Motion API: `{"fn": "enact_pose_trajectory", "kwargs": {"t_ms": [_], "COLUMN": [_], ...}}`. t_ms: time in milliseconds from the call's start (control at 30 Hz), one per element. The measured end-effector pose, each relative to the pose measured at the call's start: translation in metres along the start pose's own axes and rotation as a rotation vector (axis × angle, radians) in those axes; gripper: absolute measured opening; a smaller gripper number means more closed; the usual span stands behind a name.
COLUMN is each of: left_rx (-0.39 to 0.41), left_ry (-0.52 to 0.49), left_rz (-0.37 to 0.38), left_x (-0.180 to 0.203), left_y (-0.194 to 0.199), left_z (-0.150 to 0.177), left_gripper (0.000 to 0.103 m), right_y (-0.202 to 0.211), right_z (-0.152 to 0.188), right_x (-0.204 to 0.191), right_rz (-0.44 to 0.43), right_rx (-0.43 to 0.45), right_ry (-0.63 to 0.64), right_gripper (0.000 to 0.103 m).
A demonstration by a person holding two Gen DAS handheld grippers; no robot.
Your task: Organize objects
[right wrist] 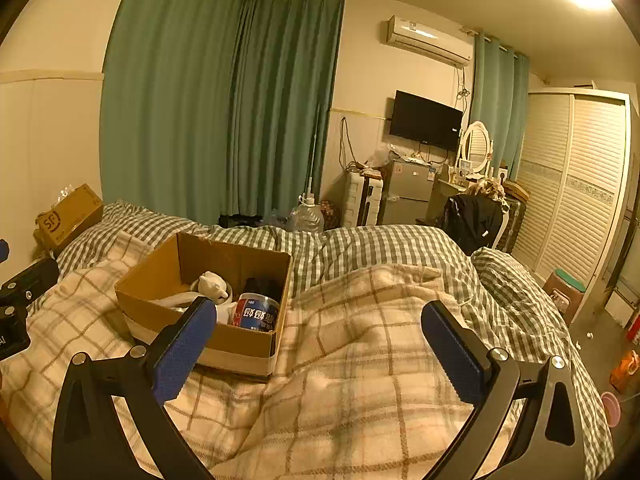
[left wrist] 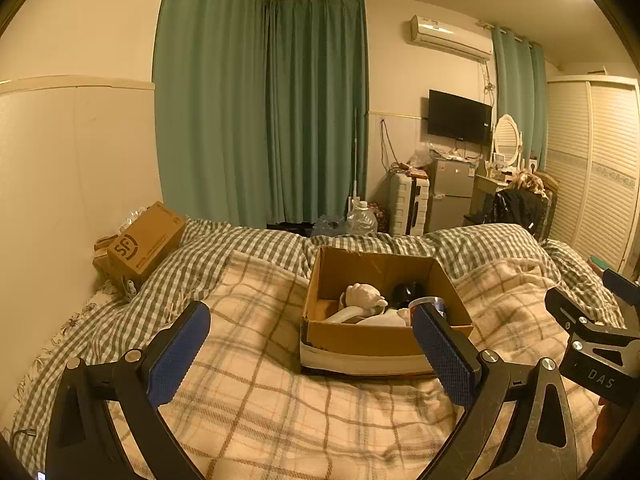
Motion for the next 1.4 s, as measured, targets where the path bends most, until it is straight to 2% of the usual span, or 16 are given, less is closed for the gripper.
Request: {"fn": "enact_pose_trajectory", "kwargs": {"t_ms": [267, 533, 733, 1400], "left_rx": [-0.005, 0.007, -0.031, -0.031], "left_ry": [0.003, -0.013, -0.021, -0.015], "left_rz": [0.005, -0.022, -0.022, -0.037], "left_x": [0.0016, 0.0015, 0.002, -0.0002], "left_y": [-0.0001, 0.0003, -0.004, -0.0026], "left_z": [0.0018, 0.0017, 0.003, 0.0025], "left_gripper": [0.103, 0.103, 0.103, 0.103], "right_y": [-0.002, -0.0028, -0.0054, -0.006], "right_z": [0.0021, 0.0029, 0.0039, 0.0044], "right_x": [-0.0018, -0.0028, -0.0035, -0.0037], "right_rz": [-0.003, -0.002, 0.002, -0.001], "right_rx": [-0.008, -0.012, -0.02, -0.021], "right_ry": [0.002, 0.003, 0.002, -0.002], "right_gripper": [0.103, 0.103, 0.103, 0.103]}}
Point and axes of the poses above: each gripper's, at about its wrist camera, not at the fingertips, and y roughly against the way its jaws point, x to its right, z to its underside, the point moved 1 cm from there along -y, roughly the way its jaws point, and after that the axes turned 2 degrees about y, right-handed, at the moved point
